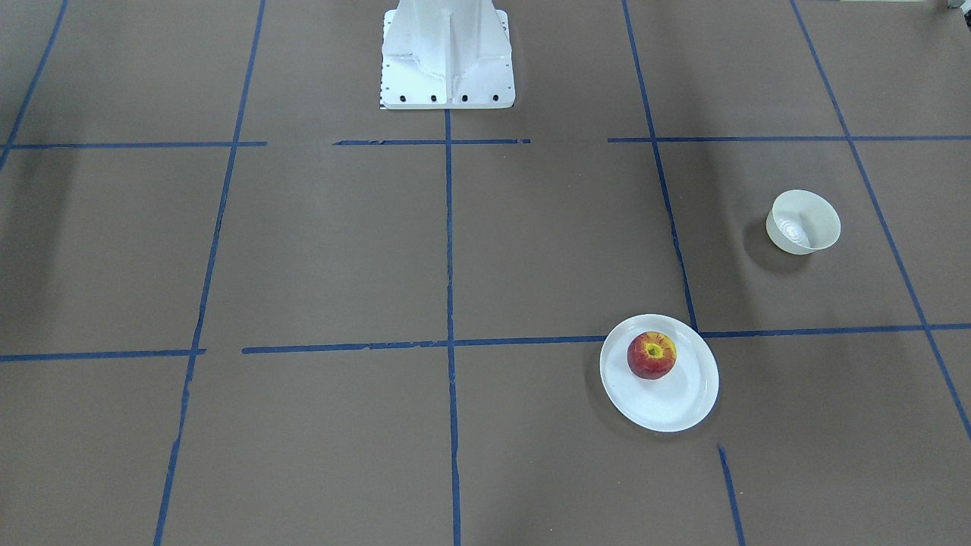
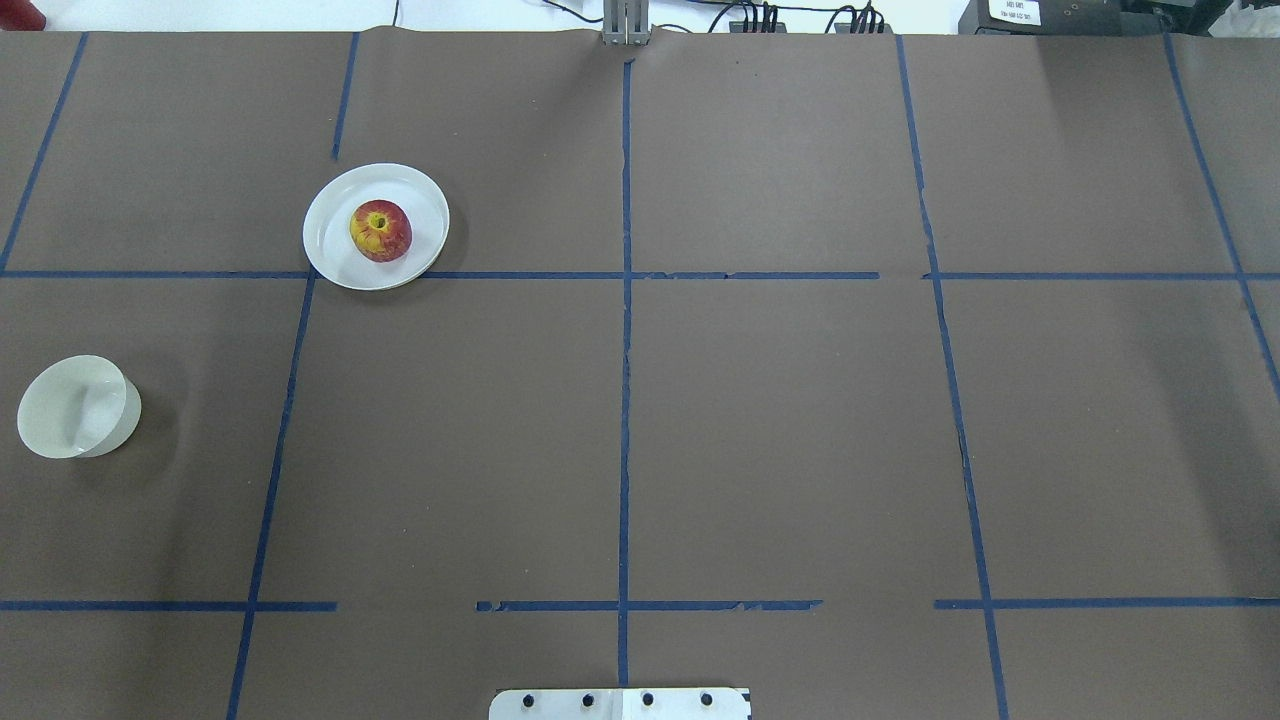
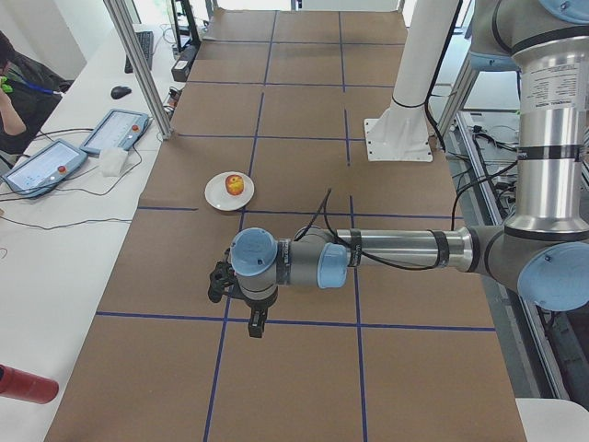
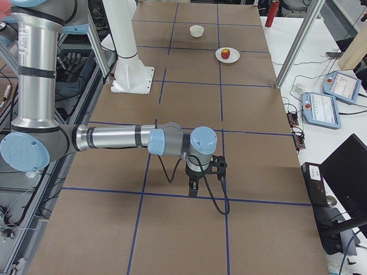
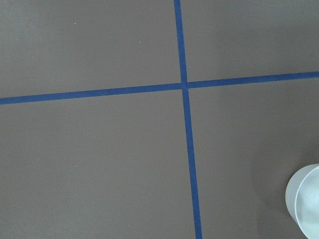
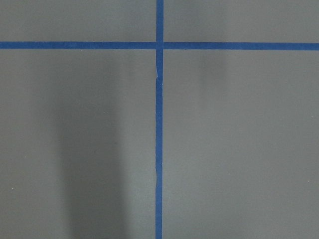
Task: Move apple from plate to bowl
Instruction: 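Move the left gripper over the red-yellow apple on the white plate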
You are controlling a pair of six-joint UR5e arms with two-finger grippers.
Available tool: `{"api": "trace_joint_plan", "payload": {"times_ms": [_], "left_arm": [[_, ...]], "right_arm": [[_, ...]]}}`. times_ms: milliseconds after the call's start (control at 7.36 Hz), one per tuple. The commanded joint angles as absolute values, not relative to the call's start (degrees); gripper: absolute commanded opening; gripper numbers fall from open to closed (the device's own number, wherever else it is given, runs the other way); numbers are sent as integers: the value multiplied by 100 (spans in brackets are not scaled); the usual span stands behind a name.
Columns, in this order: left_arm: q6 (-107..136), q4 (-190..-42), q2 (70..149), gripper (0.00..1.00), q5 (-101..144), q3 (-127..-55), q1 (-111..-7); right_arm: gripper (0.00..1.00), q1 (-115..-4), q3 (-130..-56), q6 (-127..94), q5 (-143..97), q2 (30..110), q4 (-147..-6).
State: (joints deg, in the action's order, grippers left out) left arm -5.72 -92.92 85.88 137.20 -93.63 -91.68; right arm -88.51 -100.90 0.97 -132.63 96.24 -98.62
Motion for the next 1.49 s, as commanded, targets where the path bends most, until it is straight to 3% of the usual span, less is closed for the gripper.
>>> {"api": "trace_joint_plan", "payload": {"times_ms": [0, 543, 951, 1358], "left_arm": [[-519, -9281, 8639, 100, 13737, -9369, -9158], [-536, -9368, 9140, 100, 13781, -9859, -8966], [524, -9651, 10268, 100, 13145, -9941, -7196], [2390, -9606, 11063, 100, 12841, -9670, -6348]], "right_arm": [[100, -8851, -10090, 97, -13263, 9624, -9861], [100, -8851, -10090, 97, -13263, 9624, -9861], [100, -8859, -10090, 97, -13263, 9615, -9861], [100, -8851, -10090, 97, -13263, 9624, -9861]]}}
